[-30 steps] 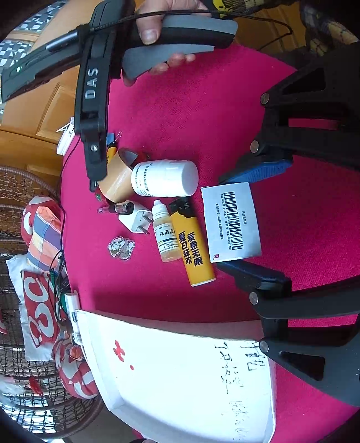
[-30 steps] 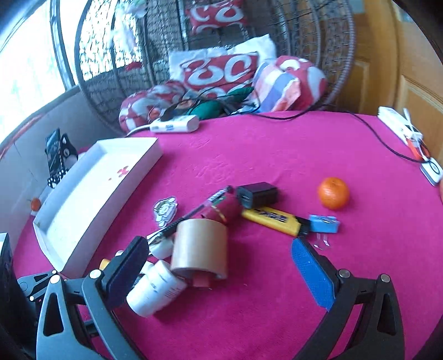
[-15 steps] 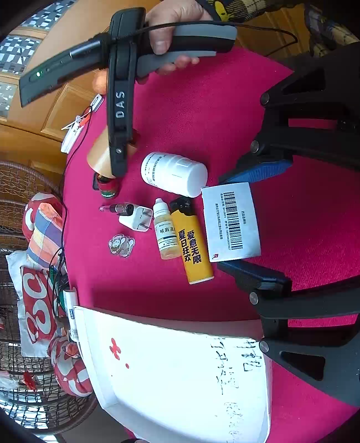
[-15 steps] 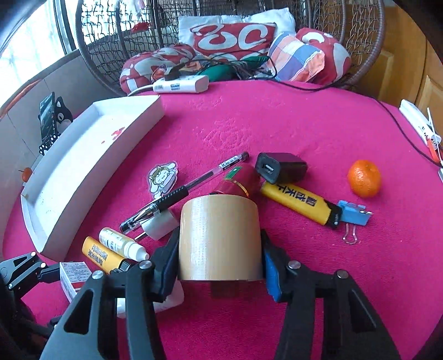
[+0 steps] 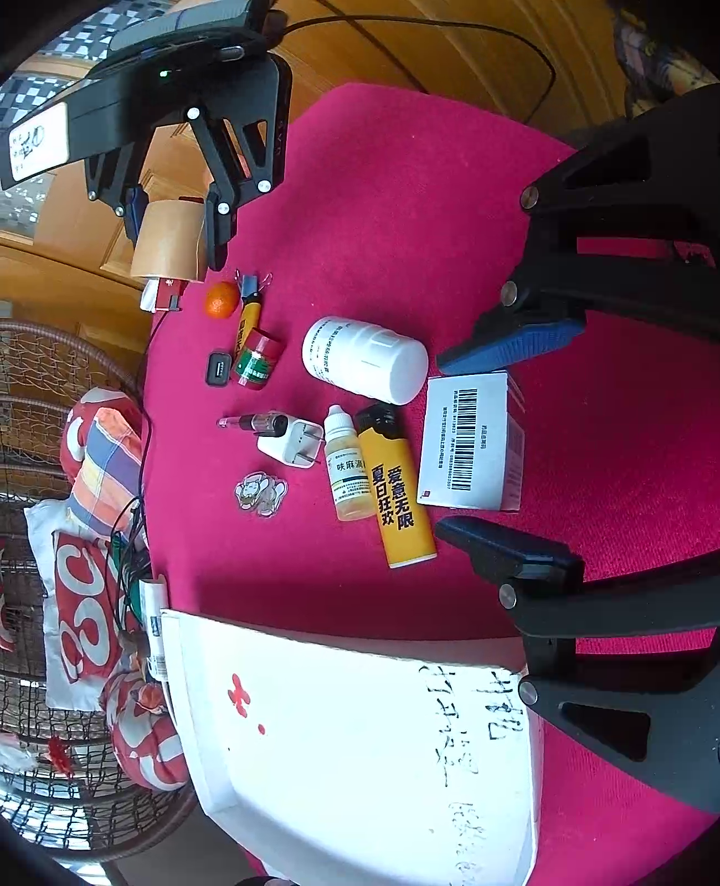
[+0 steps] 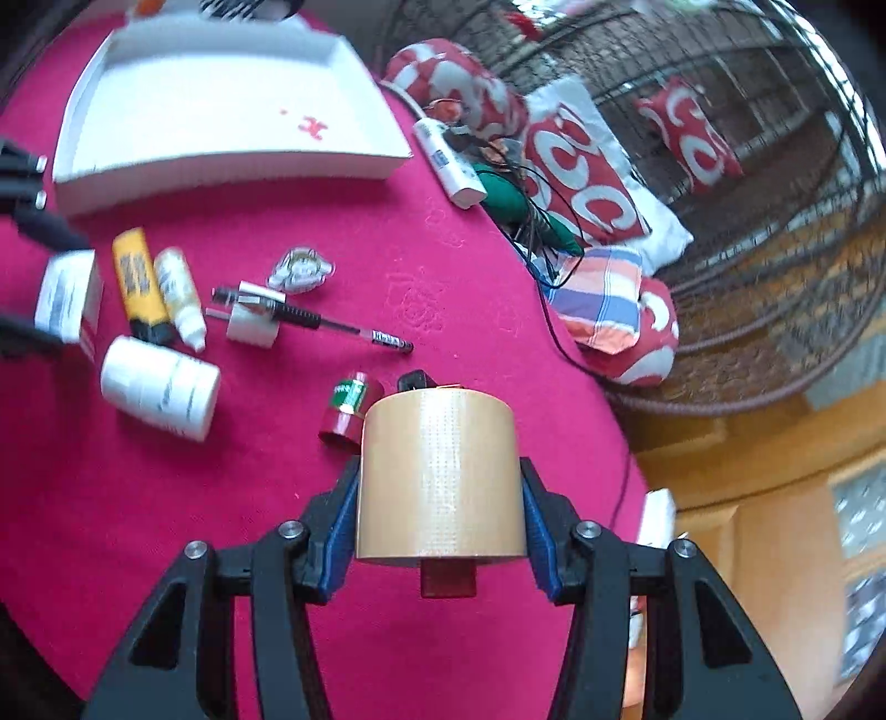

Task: Organize rigid objects
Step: 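Carry the white box with the left gripper while the right gripper carries the tape roll toward the white tray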

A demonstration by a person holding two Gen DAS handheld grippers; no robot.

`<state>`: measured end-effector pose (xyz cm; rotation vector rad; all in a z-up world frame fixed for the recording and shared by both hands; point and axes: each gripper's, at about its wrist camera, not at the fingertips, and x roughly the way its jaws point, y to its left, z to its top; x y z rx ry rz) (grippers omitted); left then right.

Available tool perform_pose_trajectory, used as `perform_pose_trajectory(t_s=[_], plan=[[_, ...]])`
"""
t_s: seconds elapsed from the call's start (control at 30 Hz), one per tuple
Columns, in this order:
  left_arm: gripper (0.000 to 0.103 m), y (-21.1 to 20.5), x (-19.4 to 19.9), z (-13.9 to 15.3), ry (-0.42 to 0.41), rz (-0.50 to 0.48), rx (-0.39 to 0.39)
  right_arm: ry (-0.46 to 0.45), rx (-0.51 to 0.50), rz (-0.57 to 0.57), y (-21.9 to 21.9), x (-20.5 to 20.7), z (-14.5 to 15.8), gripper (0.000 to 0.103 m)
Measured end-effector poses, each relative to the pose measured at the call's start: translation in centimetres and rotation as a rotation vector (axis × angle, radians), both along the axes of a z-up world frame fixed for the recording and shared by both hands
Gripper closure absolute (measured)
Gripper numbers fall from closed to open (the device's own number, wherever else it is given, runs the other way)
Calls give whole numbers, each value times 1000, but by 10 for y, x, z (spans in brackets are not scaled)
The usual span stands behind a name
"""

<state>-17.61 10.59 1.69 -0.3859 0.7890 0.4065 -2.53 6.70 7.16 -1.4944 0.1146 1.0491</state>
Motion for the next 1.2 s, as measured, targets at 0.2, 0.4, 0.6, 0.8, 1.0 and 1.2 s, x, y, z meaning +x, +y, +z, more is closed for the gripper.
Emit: perform_pose_trajectory(t_s=[0.2, 0.4, 0.6, 0.8, 1.0, 1.2], plan=[[50, 3, -2, -3, -10, -6, -32, -412, -178, 235, -19, -14, -23, 51], [50, 3, -2, -12, 0, -5, -56, -568, -230, 319, -28, -15, -21, 51], [50, 3, 0, -15, 12, -2, -59, -727, -222, 459, -50, -28, -20, 51], [50, 2, 0, -17, 8, -4, -47, -837, -400, 585, -62, -24, -48, 51], [50, 3, -3, -17, -10, -1, -54, -804, -368, 536, -45, -28, -38, 51], [52, -1, -5, -17, -17, 5, -36, -548, -86, 318, -42, -40, 8, 51]])
